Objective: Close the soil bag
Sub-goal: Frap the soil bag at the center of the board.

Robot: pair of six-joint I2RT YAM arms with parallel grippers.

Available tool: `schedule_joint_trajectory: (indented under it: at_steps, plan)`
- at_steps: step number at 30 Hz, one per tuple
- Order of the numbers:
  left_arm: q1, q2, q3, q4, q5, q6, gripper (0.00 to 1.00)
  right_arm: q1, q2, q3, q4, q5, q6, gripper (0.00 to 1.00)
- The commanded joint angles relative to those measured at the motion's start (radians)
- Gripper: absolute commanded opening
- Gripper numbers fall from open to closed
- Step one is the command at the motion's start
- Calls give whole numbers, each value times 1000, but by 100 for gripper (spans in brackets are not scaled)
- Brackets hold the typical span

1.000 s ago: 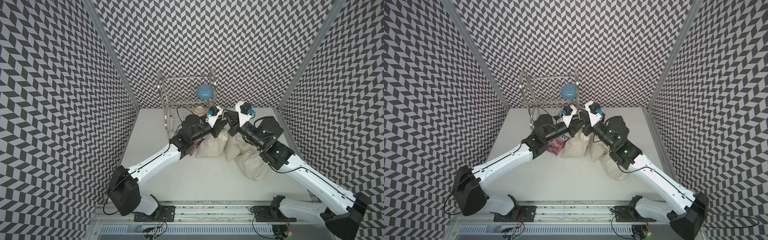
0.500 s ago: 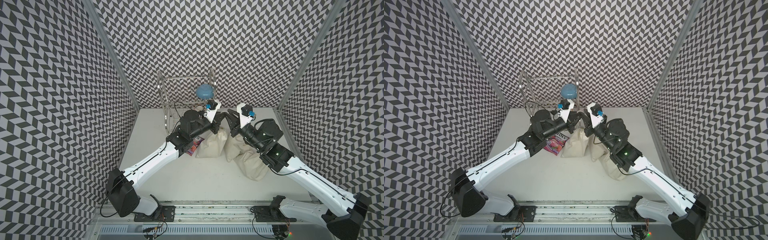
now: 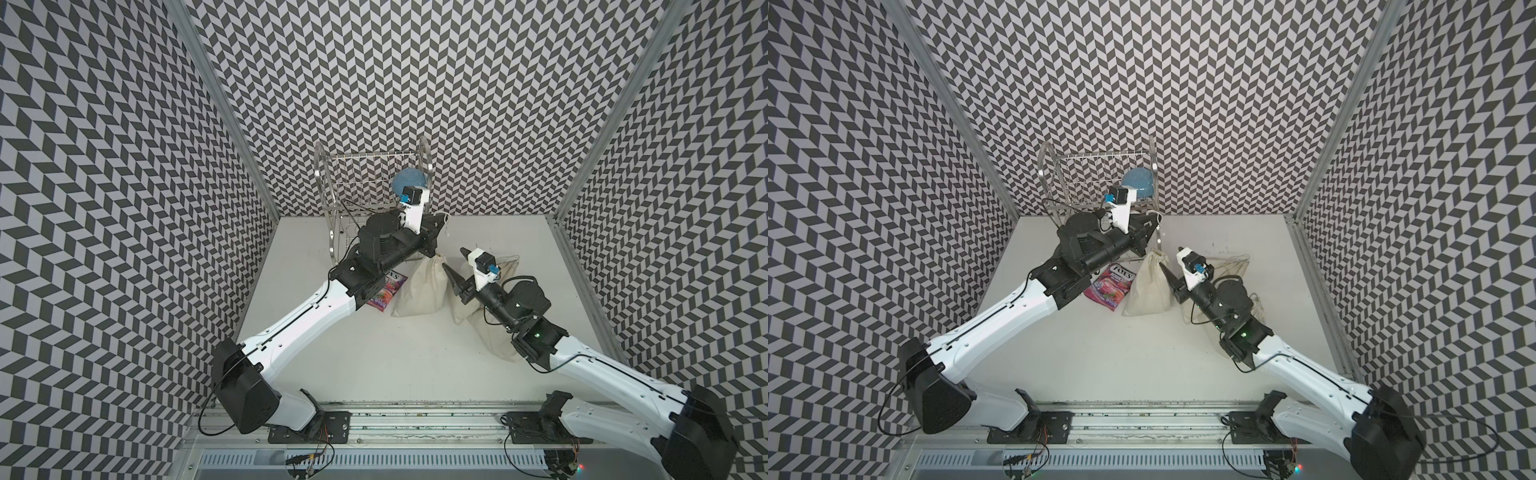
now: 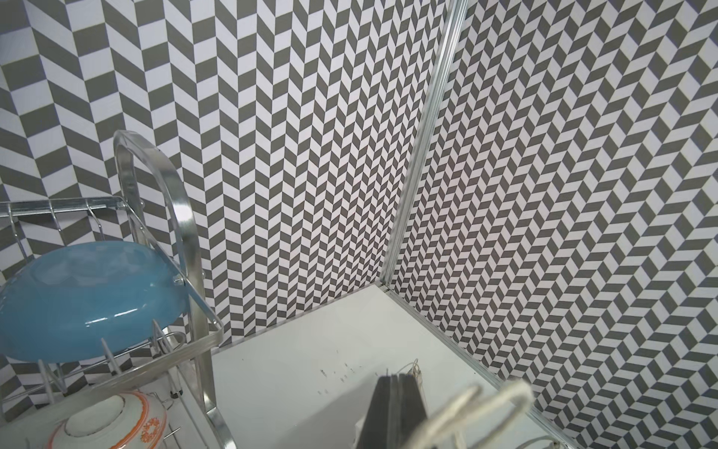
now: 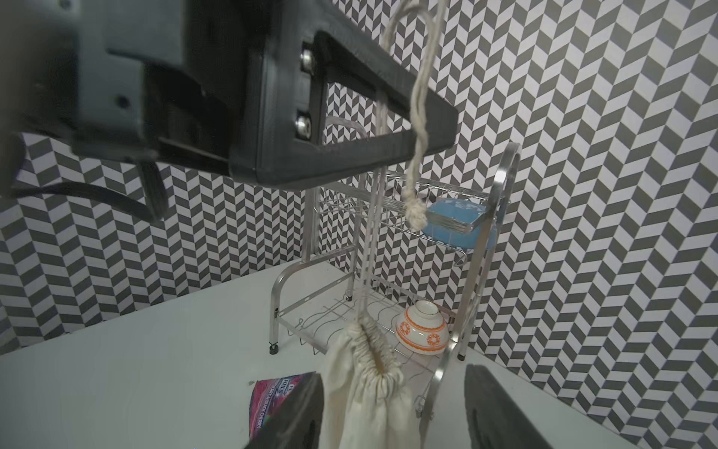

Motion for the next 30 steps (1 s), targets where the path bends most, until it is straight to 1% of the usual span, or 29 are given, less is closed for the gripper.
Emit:
schedule_joint_trajectory:
  at_steps: [1, 7, 9, 11, 12, 14, 16, 17, 20, 22, 24, 27, 30]
  plan:
    - [-1, -37, 24, 33, -7, -48, 0, 13, 45, 59, 155, -20, 43, 62]
    - [-2, -32, 29, 37, -4, -74, 0, 42, 127, 156, 126, 32, 71, 63]
    - [-2, -31, 31, 39, -1, -81, 0, 43, 162, 180, 119, 48, 81, 59]
    - [-1, -41, 34, 36, -11, -92, 0, 43, 206, 211, 84, 79, 93, 49]
    - [-1, -52, 33, 36, -23, -99, 0, 43, 233, 229, 58, 109, 102, 41]
    - [2, -86, 25, 39, -59, -109, 0, 42, 279, 246, 1, 197, 100, 28]
    - [14, -127, 20, 35, -99, -115, 0, 35, 309, 211, -6, 288, 93, 19]
    - [30, -151, 18, 36, -106, -122, 0, 9, 315, 174, -5, 319, 107, 17]
    - [88, -225, 8, 59, -88, -149, 0, -57, 337, 97, -13, 360, 146, 16]
    - [139, -259, 20, 70, -42, -194, 0, -93, 369, 86, -54, 425, 129, 16]
    - [163, -274, 47, 59, -16, -201, 0, -106, 377, 97, -95, 469, 104, 16]
    - [183, -288, 100, 29, -15, -192, 0, -106, 317, 128, -134, 497, 50, 16]
    - [194, -302, 140, 3, -7, -183, 0, -108, 270, 166, -171, 471, 16, 20]
